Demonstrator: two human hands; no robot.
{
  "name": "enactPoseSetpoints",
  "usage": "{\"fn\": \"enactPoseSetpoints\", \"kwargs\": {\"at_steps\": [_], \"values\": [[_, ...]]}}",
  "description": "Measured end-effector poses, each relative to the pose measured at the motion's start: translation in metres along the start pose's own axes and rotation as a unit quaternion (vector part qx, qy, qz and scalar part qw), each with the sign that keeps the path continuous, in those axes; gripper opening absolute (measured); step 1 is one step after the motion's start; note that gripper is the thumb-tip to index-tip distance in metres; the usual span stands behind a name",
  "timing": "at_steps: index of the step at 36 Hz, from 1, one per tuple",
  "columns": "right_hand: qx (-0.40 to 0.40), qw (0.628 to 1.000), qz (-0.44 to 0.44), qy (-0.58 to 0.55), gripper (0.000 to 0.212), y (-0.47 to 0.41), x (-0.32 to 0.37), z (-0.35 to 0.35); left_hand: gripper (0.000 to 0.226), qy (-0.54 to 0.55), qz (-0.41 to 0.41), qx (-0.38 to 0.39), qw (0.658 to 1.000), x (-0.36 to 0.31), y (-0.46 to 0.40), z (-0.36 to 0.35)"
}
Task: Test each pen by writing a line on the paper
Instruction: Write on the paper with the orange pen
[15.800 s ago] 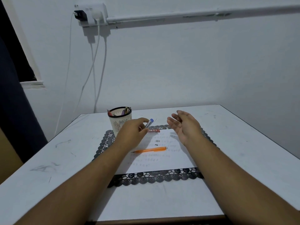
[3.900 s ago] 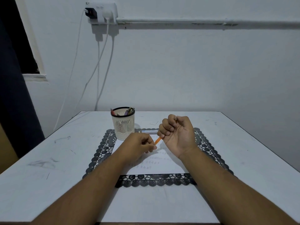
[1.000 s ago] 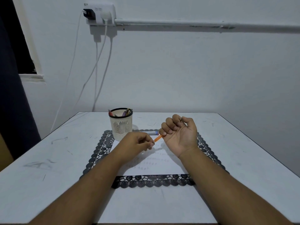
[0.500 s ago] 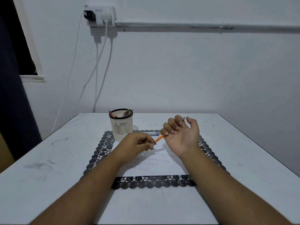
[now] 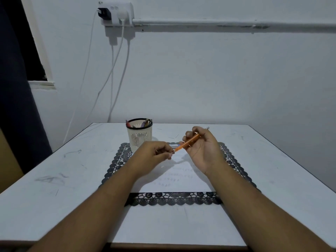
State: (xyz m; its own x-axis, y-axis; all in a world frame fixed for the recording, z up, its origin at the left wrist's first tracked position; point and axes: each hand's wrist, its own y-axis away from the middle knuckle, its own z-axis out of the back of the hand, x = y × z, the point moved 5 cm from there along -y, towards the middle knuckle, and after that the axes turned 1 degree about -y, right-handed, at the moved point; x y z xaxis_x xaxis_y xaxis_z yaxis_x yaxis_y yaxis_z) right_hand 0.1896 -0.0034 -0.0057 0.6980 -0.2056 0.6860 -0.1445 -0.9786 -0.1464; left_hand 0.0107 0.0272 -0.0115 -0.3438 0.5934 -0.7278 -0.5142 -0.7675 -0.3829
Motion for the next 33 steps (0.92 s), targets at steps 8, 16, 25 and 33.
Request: {"fn": "enactPoseSetpoints", "kwargs": {"at_steps": [8, 16, 25, 33], "values": [[0.028, 0.988, -0.078, 0.129, 0.021, 0.003, -0.022, 0.001, 0.008, -0.097, -0.009, -0.001, 0.995, 0.0, 0.016, 0.023], [0.032, 0.98, -0.061, 0.185, 0.013, 0.003, -0.03, 0.002, 0.014, -0.24, 0.068, 0.0, 0.968, 0.047, 0.044, 0.085], [0.122, 0.942, -0.09, 0.299, 0.015, 0.005, -0.071, -0.028, 0.067, -0.18, 0.096, 0.071, 0.976, 0.102, 0.066, 0.085], [0.148, 0.897, -0.073, 0.409, 0.016, -0.007, -0.107, -0.059, 0.093, -0.228, 0.157, 0.107, 0.955, 0.094, 0.073, 0.079]]}}
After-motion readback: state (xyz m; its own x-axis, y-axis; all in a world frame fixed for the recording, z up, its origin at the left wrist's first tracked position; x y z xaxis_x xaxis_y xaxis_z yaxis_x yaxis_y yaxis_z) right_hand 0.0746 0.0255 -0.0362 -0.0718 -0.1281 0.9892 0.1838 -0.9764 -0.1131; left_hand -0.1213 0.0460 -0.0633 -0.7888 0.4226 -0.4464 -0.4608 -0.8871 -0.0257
